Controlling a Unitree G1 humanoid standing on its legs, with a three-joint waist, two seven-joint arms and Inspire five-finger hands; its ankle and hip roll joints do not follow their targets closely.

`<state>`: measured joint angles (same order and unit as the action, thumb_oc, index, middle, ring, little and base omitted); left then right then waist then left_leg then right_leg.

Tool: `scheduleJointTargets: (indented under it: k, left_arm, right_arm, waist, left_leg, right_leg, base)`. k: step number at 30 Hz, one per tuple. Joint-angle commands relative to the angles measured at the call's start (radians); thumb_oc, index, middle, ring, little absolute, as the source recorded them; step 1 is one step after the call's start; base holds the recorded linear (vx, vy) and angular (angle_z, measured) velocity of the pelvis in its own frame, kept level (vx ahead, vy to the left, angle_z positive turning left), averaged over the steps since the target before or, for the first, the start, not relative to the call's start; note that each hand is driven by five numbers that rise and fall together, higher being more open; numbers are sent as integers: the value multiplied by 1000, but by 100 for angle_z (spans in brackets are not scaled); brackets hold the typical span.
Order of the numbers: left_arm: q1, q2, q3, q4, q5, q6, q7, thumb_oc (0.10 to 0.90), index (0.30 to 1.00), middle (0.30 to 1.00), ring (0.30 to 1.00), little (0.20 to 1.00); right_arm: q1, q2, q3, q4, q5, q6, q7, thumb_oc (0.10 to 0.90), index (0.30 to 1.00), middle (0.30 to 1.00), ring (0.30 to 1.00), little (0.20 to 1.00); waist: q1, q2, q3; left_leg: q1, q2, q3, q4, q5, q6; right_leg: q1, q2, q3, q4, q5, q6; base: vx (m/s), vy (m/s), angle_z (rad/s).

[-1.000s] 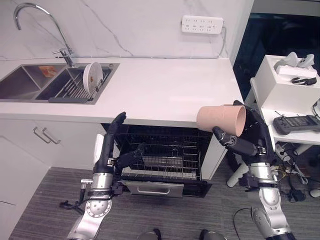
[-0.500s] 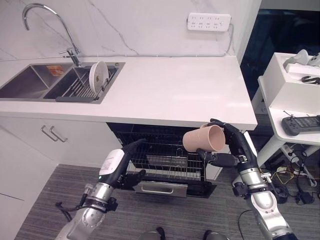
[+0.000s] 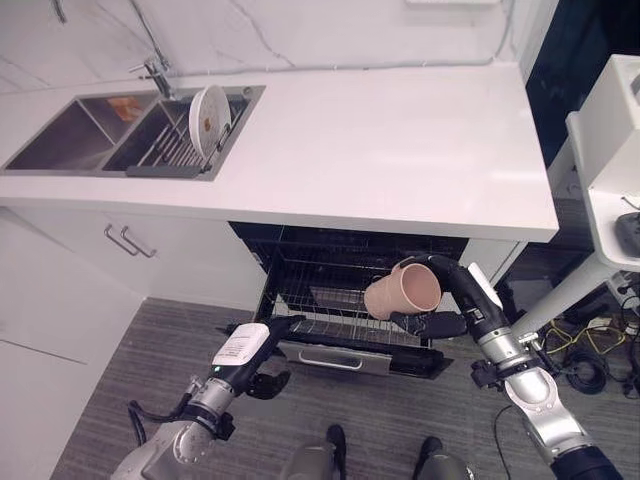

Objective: Place the dishes in the dishwasher.

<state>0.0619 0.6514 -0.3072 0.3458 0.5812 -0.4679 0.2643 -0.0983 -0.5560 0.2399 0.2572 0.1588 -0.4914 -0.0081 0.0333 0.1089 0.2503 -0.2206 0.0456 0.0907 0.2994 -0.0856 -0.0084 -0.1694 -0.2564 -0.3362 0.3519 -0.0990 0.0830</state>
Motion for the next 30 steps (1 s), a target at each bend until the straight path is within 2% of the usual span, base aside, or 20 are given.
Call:
scheduleJointTargets:
  k: [1, 5, 10, 16, 23, 25, 30]
  left_arm:
    - [-102, 56, 22, -72, -13, -19, 34, 800, 900, 900, 900, 900]
    - [-118, 58, 9, -58, -14, -22, 39, 800, 900, 900, 900, 900]
    - [-168, 66, -25, -40, -23, -18, 44, 800, 900, 900, 900, 900]
    - [-221, 77, -55, -33, -22, -16, 49, 800, 900, 900, 900, 900]
    - [-313, 115, -113, -44, -42, 34, 17, 800, 900, 900, 900, 900]
    - [-346, 125, -136, -50, -71, 59, -7, 800, 900, 900, 900, 900]
    - [-390, 143, -172, -44, -74, 66, -9, 800, 900, 900, 900, 900]
  right_arm:
    - [-142, 12, -1, -60, -3, -81, -20, 400, 300, 300, 300, 300]
    - [-174, 7, 11, -34, -9, -57, -32, 400, 300, 300, 300, 300]
    - [-260, 12, 2, 53, 68, 1, -32, 400, 300, 300, 300, 300]
    - [-348, 7, -12, 136, 101, 44, -31, 400, 300, 300, 300, 300]
    - [-503, -24, -33, 275, 174, 93, -20, 400, 300, 300, 300, 300]
    - [-568, -34, -24, 351, 201, 133, 18, 400, 300, 300, 300, 300]
    - [-659, -37, 5, 469, 200, 169, 69, 400, 300, 300, 300, 300]
  waist:
    - [10, -21, -10]
    - [13, -15, 1]
    - [18, -7, 25]
    - [26, 1, 58]
    - [39, 29, 114]
    - [46, 46, 139]
    - [60, 58, 182]
  left_leg:
    - [-10, 53, 16, 1, -46, -63]
    - [-16, 49, 16, 1, -40, -64]
    - [-28, 45, 21, 1, -34, -66]
    - [-47, 34, 15, 1, -31, -63]
    - [-81, 14, 6, 1, -23, -57]
    - [-96, 5, 4, 1, -17, -55]
    - [-121, 0, 1, 1, -9, -54]
  right_leg:
    - [44, -33, 73, -52, -34, 86]
    - [39, -39, 73, -52, -28, 87]
    - [31, -50, 69, -52, -17, 91]
    - [11, -60, 71, -52, -6, 95]
    - [-26, -74, 78, -52, 13, 100]
    - [-41, -84, 78, -52, 22, 104]
    - [-61, -92, 74, -52, 35, 108]
  base:
    - [-53, 31, 4]
    - [-12, 7, 0]
    - [0, 0, 0]
    - [-26, 15, 0]
    - [-57, 46, 7]
    - [-74, 106, 6]
    - [-57, 61, 9]
